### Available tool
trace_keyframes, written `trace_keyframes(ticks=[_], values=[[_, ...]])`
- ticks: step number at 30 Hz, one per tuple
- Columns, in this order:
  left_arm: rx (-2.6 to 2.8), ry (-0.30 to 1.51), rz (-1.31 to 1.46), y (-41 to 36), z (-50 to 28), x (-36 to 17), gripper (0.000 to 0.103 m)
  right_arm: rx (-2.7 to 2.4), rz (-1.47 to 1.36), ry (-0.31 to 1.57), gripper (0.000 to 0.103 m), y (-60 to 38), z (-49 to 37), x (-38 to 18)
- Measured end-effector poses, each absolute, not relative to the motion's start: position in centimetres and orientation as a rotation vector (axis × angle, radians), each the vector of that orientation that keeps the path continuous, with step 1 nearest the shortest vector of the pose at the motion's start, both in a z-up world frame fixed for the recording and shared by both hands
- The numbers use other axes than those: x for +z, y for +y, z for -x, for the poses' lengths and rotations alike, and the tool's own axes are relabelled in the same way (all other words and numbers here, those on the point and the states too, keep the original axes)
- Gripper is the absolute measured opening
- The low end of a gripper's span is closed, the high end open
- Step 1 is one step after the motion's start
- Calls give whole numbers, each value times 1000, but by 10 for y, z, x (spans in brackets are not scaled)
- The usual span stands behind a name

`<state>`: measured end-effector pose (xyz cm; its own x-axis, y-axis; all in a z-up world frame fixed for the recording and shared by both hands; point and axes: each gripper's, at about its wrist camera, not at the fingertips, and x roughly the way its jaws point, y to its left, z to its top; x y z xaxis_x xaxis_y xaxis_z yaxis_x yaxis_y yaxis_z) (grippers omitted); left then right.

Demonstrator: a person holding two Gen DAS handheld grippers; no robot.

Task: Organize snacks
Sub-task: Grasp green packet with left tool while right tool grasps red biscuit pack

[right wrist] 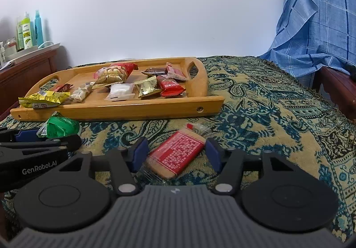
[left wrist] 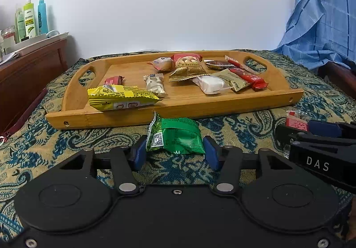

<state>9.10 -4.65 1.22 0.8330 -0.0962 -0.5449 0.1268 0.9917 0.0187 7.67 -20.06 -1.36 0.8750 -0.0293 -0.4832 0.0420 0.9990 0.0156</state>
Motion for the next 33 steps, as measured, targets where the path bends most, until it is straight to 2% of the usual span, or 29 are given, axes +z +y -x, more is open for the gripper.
trace_keyframes(ticks=[6,10,12,20,23,31,33], values=[[-119,575,-50,-46,-91,13,49,-31,-48,500,52,-203,-77,-12],[-117,576,-42,-46,-90,13,49,-33,-68,488,40,-206,-77,-11],[-116,576,-36,-45,-90,14,49,-36,-79,485,37,-207,-77,-10],[-116,577,-31,-45,-89,14,48,-34,-91,486,38,-208,-78,-10],[-118,578,-25,-45,-88,14,48,-18,-85,489,43,-206,-79,-11],[-118,580,-14,-45,-86,15,48,-19,-20,480,47,-196,-80,-14],[-117,580,-15,-45,-86,15,48,-18,-5,479,52,-193,-81,-14]])
